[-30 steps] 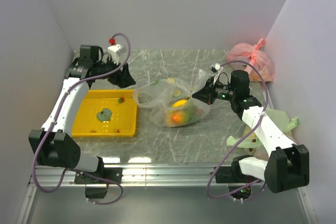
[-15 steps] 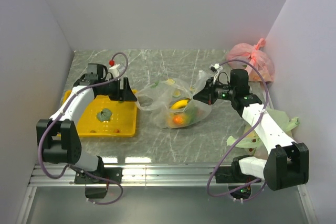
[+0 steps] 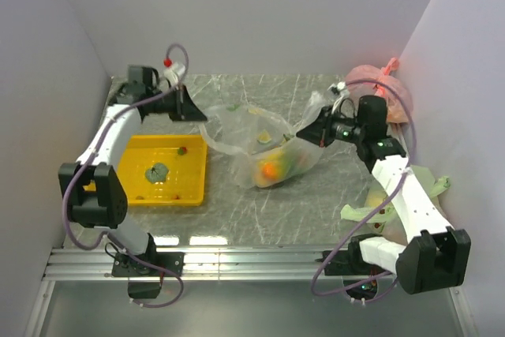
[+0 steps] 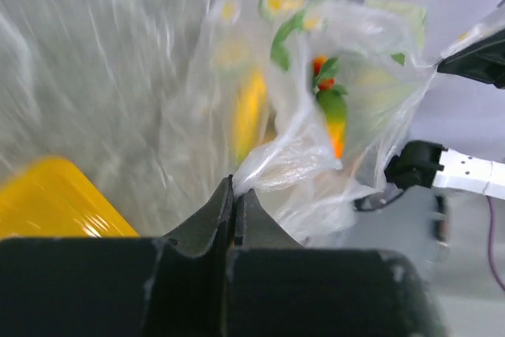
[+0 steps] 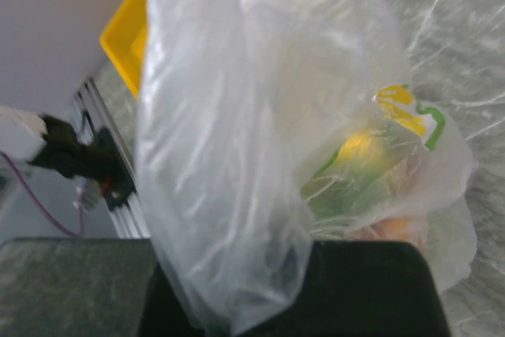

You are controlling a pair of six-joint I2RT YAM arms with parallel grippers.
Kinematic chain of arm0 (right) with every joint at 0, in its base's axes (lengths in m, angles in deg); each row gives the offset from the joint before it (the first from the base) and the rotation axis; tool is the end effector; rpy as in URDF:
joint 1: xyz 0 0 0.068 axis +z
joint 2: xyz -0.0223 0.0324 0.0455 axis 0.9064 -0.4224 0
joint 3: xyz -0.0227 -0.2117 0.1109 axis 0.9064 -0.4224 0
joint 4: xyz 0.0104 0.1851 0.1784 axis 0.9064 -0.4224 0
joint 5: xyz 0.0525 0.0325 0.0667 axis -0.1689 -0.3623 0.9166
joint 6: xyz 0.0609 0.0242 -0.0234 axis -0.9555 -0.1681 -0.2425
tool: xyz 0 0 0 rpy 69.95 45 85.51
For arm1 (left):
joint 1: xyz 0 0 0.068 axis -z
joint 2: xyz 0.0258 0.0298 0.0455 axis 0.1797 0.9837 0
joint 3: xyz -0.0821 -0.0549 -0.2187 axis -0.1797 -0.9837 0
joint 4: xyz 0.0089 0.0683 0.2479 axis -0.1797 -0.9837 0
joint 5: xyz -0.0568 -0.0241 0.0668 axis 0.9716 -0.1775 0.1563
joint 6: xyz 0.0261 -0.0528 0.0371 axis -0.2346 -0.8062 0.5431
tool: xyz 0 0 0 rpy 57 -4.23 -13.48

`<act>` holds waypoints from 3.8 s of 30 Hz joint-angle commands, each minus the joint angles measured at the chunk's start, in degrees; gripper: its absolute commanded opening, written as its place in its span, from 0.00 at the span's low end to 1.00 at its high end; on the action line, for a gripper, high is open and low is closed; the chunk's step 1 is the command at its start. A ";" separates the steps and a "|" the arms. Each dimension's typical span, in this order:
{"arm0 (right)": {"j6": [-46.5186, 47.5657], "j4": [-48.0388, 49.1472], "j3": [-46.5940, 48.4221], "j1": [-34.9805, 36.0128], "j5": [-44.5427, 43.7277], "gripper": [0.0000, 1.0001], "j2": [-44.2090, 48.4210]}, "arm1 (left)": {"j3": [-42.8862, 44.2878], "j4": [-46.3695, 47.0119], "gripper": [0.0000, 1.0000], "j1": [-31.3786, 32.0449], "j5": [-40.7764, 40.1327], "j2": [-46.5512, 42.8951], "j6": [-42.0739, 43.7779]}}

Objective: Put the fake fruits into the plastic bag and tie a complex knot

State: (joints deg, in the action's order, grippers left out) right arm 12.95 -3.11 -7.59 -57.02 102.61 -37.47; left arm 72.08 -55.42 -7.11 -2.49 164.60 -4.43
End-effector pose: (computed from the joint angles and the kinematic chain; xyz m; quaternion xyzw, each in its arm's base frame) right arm 0.2671 0.0812 0.2823 -0.2071 0.7689 0.4317 0.4238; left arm 0.3453 -0.0654 0.2549 0.1093 0.8420 -0.4597 0.2605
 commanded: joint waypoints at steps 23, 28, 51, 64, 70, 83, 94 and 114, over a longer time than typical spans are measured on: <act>-7.50 -17.69 13.89 -9.57 -19.65 0.00 -32.40 | -0.55 -8.51 0.00 -1.75 -17.07 -9.32 26.46; 3.19 -24.10 21.80 -9.48 -13.92 0.23 -27.40 | 8.14 -10.27 0.01 1.84 -9.52 -8.97 22.33; 18.89 17.63 23.38 18.46 -10.85 0.95 -13.66 | 19.93 -12.38 0.00 13.89 -8.80 -7.12 18.11; 16.85 29.68 20.22 28.48 -5.04 0.94 -21.14 | 15.27 -6.15 0.00 16.88 -6.78 -6.42 14.86; 16.76 30.38 20.57 30.15 -9.60 0.94 -24.48 | 16.50 -1.31 0.01 16.97 -3.27 -6.07 7.21; 16.68 30.91 13.81 30.24 -21.48 0.86 -28.00 | 15.45 7.12 0.00 13.98 -0.80 -8.97 -3.76; 7.98 29.77 11.08 28.58 -19.37 0.49 -34.06 | 13.69 10.82 0.00 9.94 -2.73 -10.37 -9.31; 2.70 26.95 10.29 26.21 -2.67 0.00 -33.10 | -22.86 22.83 0.91 2.90 -1.77 -25.76 6.42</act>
State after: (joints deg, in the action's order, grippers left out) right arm 17.94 23.81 0.86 -29.68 96.32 -72.18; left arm 52.59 -39.07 -4.64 -6.27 138.87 -3.25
